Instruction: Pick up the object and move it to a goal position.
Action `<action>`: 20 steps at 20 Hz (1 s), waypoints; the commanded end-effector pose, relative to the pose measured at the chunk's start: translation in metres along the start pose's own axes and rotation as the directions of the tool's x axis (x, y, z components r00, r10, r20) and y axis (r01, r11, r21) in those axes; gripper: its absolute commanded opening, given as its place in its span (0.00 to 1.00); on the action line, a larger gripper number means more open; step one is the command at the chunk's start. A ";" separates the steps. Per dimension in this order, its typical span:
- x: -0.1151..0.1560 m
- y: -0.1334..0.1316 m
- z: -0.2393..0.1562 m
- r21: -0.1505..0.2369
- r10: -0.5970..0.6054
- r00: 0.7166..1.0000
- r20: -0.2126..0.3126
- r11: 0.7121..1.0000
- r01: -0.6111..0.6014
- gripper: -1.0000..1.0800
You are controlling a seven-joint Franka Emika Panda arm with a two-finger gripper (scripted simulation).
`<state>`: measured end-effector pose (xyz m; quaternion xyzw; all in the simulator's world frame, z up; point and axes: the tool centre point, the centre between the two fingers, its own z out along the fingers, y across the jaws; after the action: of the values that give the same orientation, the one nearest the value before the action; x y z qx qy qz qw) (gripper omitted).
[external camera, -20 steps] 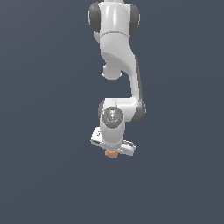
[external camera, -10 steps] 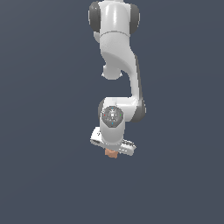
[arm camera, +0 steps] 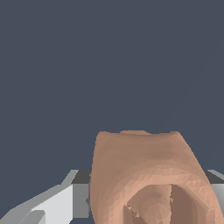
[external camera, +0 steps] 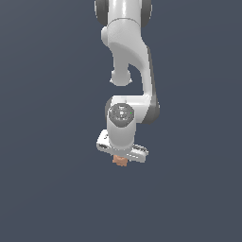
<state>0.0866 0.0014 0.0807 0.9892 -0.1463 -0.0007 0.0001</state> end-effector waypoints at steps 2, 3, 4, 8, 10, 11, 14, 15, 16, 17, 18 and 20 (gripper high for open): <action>-0.005 0.001 -0.028 0.001 0.000 1.000 -0.001 1.000 0.000 0.00; -0.007 0.002 -0.037 0.001 0.000 1.000 -0.001 1.000 0.000 0.00; -0.009 0.003 -0.047 0.001 0.000 1.000 -0.001 1.000 0.000 0.00; -0.017 0.005 -0.093 0.001 0.000 1.000 -0.001 1.000 0.000 0.00; -0.022 0.007 -0.116 0.001 0.000 1.000 -0.001 1.000 0.000 0.00; -0.024 0.007 -0.128 0.001 0.000 1.000 -0.001 1.000 0.000 0.00; -0.030 0.010 -0.163 0.001 0.000 1.000 -0.001 1.000 0.000 0.00; -0.032 0.010 -0.175 0.001 0.000 1.000 -0.001 1.000 0.000 0.00; -0.034 0.011 -0.186 0.001 0.000 1.000 -0.001 1.000 0.000 0.00; -0.036 0.012 -0.198 0.001 0.000 1.000 -0.001 1.000 0.000 0.00; -0.038 0.012 -0.209 0.001 0.000 1.000 -0.001 1.000 0.000 0.00; -0.041 0.013 -0.230 0.001 0.000 1.000 -0.001 1.000 0.000 0.00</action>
<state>0.0472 0.0007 0.2944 0.9892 -0.1465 0.0005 -0.0002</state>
